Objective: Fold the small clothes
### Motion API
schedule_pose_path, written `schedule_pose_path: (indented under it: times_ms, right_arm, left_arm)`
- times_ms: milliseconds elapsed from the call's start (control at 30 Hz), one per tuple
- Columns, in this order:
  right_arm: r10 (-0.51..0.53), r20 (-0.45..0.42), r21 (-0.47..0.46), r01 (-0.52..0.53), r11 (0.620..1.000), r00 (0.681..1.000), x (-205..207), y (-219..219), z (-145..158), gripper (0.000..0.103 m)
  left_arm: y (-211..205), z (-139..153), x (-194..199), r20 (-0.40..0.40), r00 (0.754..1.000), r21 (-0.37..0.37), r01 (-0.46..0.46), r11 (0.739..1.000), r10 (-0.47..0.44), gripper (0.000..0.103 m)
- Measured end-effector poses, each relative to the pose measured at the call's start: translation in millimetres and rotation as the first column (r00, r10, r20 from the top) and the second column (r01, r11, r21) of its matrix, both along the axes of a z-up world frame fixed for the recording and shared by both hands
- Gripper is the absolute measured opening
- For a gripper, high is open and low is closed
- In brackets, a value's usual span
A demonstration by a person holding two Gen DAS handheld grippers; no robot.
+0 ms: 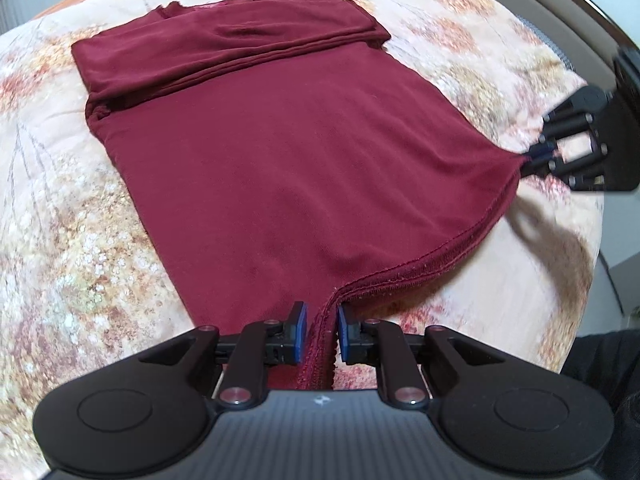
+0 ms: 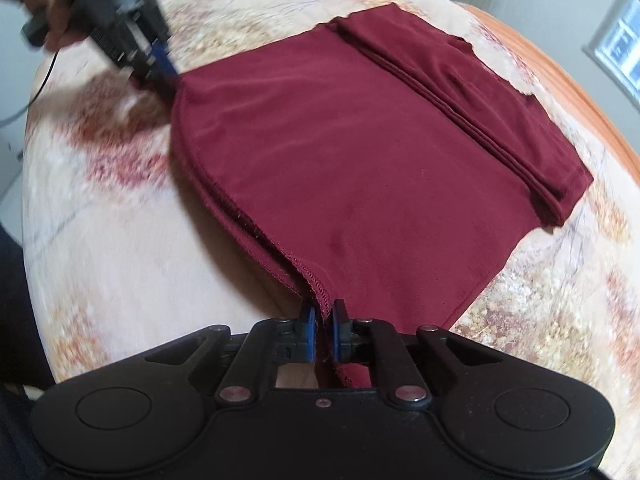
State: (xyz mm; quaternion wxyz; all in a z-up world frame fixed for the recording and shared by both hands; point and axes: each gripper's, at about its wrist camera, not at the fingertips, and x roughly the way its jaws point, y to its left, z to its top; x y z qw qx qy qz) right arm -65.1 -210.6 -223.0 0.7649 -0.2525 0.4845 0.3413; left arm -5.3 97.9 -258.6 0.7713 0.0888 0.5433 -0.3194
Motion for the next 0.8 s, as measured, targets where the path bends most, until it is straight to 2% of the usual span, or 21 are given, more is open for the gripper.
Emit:
schedule_pose_path:
  times_ms: [100, 367, 400, 500, 700, 800]
  right_arm:
    - [-0.024, -0.022, 0.009, 0.024, 1.000, 0.999, 9, -1, 0, 0.008]
    - [-0.033, -0.030, 0.014, 0.033, 0.999, 0.999, 21, -1, -1, 0.008]
    - [-0.033, -0.033, 0.013, 0.033, 0.999, 0.999, 22, -1, -1, 0.008]
    - [-0.029, -0.044, 0.002, 0.029, 1.000, 0.999, 22, 0, -5, 0.008]
    - [-0.012, -0.043, -0.038, 0.011, 0.999, 0.999, 16, 2, -18, 0.012]
    - [0.013, -0.017, -0.062, -0.014, 0.998, 1.000, 9, 5, -22, 0.020]
  left_arm:
    - [-5, 0, -5, 0.015, 0.999, 0.022, 0.045, 0.999, -0.045, 0.022]
    - [-21, -13, -15, 0.001, 0.991, 0.095, 0.134, 0.986, -0.135, 0.022]
    - [-22, -14, -15, 0.004, 0.991, 0.100, 0.132, 0.986, -0.133, 0.018]
    - [-17, -14, -9, -0.005, 0.997, 0.062, 0.081, 0.995, -0.081, 0.013]
    - [1, -1, 9, -0.016, 0.999, -0.031, -0.052, 0.998, 0.052, 0.013]
    - [7, 2, 19, -0.022, 0.995, -0.060, -0.103, 0.993, 0.102, 0.013]
